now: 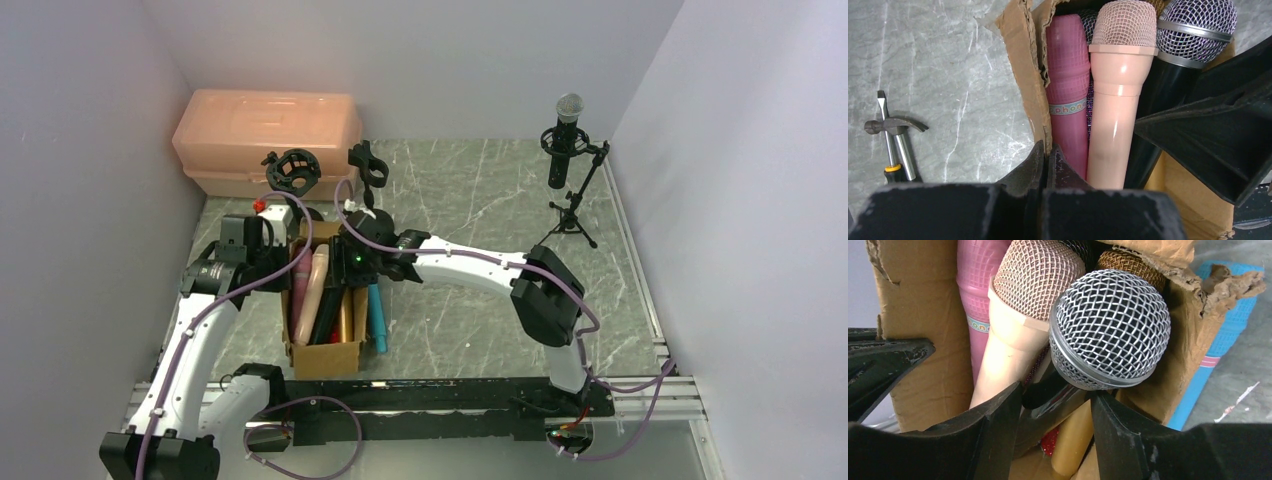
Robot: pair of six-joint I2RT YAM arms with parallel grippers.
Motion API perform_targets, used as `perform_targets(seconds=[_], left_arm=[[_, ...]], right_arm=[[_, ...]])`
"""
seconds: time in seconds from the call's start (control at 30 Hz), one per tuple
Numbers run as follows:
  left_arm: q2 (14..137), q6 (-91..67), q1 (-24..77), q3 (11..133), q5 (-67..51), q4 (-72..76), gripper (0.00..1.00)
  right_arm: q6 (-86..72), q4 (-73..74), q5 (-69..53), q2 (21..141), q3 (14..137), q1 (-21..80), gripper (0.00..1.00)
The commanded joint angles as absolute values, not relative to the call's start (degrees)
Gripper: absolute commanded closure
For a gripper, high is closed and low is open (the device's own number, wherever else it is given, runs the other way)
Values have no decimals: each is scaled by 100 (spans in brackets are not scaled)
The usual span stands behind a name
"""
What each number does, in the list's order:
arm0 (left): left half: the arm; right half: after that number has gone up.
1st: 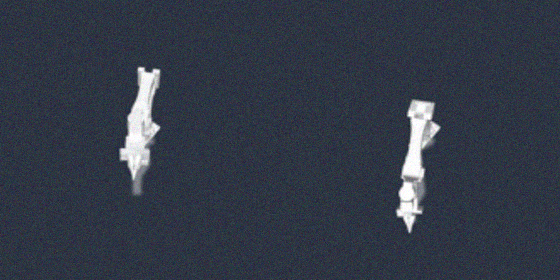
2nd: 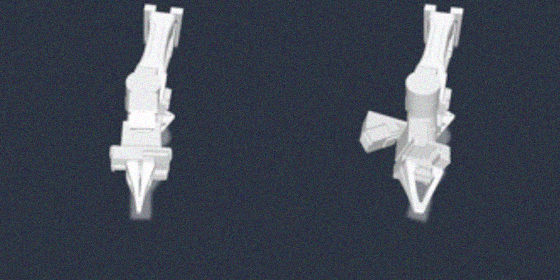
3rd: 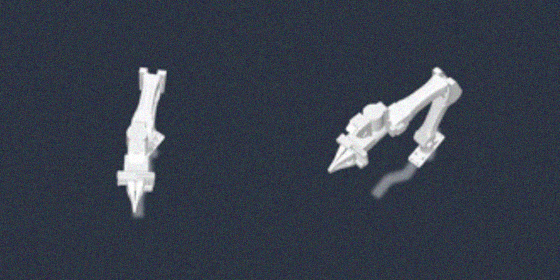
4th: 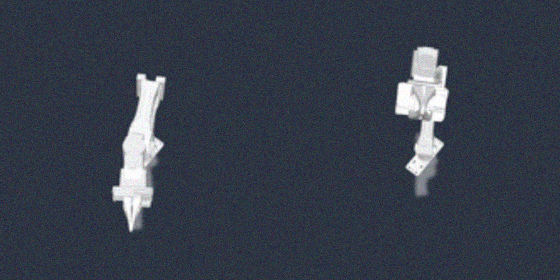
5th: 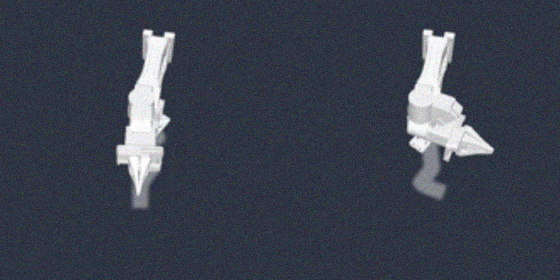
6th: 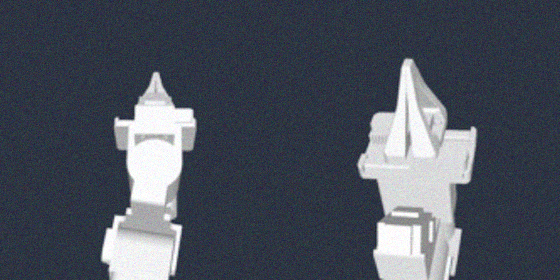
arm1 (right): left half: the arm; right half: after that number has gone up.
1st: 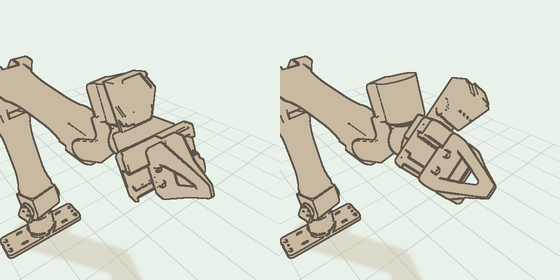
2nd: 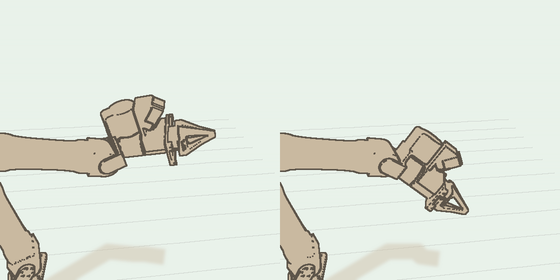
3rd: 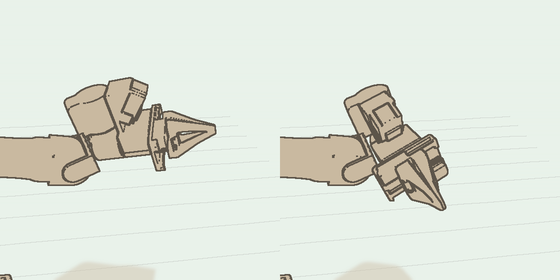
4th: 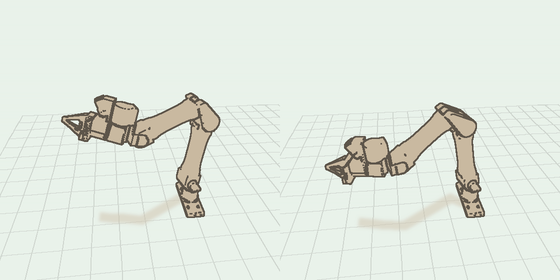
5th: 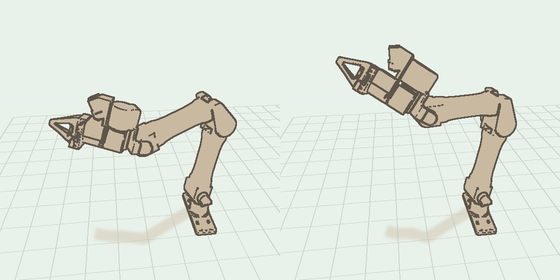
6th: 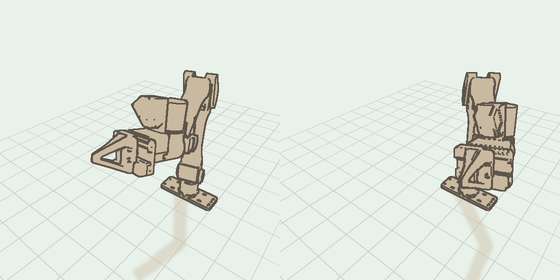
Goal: Attach the microphones to the stand
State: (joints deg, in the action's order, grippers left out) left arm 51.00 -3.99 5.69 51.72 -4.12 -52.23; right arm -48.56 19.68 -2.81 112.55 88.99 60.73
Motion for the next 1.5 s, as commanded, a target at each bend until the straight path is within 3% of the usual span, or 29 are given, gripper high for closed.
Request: perform_targets(seconds=[0.0,0.3,0.47,1.0,1.27,1.47], left_arm=[[4972,-331,571,5291,-657,-4670,100],[4957,-267,571,5273,-305,-4694,100],[5054,-371,576,5346,-18,-4761,100],[5115,-413,571,5420,-18,-4868,100],[5040,-439,571,5440,-144,-4866,100],[5089,-444,571,5480,-100,-4924,100]], right_arm=[[-4908,1553,-73,11519,9157,6072,48],[-4504,1363,-55,10756,9083,6066,79],[-4102,1520,-269,9992,8855,5974,88],[-3389,3046,-1250,7885,6857,4496,92],[-3178,2928,-686,8554,6275,4355,92],[-3204,2453,-861,9804,6766,4396,89]])
